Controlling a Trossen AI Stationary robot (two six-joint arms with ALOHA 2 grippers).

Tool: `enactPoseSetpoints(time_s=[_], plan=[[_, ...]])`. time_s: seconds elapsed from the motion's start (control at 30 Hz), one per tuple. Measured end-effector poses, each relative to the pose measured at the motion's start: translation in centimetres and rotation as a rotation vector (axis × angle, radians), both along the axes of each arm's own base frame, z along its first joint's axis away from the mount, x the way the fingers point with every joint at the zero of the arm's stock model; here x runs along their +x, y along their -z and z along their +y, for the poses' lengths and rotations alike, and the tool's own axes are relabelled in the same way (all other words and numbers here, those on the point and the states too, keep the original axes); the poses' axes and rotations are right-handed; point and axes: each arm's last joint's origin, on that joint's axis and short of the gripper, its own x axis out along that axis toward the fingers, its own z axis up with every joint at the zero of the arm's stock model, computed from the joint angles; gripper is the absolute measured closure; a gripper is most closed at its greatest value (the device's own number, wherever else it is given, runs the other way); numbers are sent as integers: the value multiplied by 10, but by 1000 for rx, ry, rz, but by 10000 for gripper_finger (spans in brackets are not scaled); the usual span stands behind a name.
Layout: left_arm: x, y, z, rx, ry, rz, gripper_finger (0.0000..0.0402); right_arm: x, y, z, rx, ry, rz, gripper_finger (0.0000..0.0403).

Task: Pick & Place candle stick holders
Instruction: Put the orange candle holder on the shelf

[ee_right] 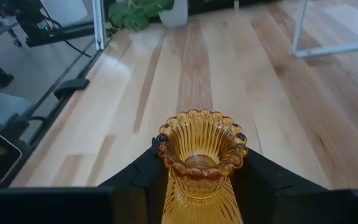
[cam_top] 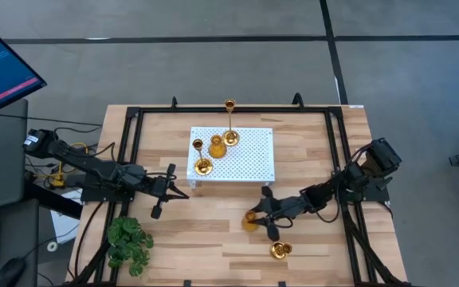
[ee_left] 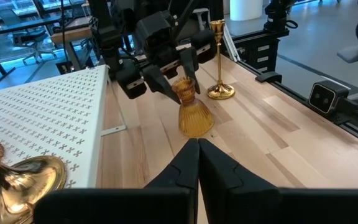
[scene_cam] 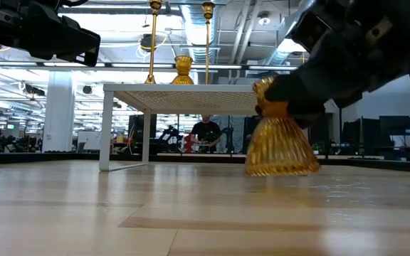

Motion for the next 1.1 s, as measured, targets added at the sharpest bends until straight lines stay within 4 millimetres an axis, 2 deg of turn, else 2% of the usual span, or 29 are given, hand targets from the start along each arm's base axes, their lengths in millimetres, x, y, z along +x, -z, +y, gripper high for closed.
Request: enactPoseSetpoints(time_s=[0.17, 0.43, 0.6, 0.8, 0.97, 1.1], plan=[[0, 0, 0, 0, 0, 0, 395, 8, -8, 4, -22, -15, -21, 278], [0, 0, 0, -1, 0, 0, 395, 22, -31, 8, -44, -18, -43, 269], [0, 0, 0, -4, 0, 1, 396, 25, -59, 8, -77, -22, -35, 279], [0, 0, 0, -4, 0, 1, 395, 17, -105, 0, -122, 0, -72, 269], [0, 0, 0, -4, 0, 1, 395, 6, -139, -17, -178, 38, -122, 279], [0, 0, 0, -4, 0, 1, 395, -1, -153, -37, -198, 90, -135, 274]])
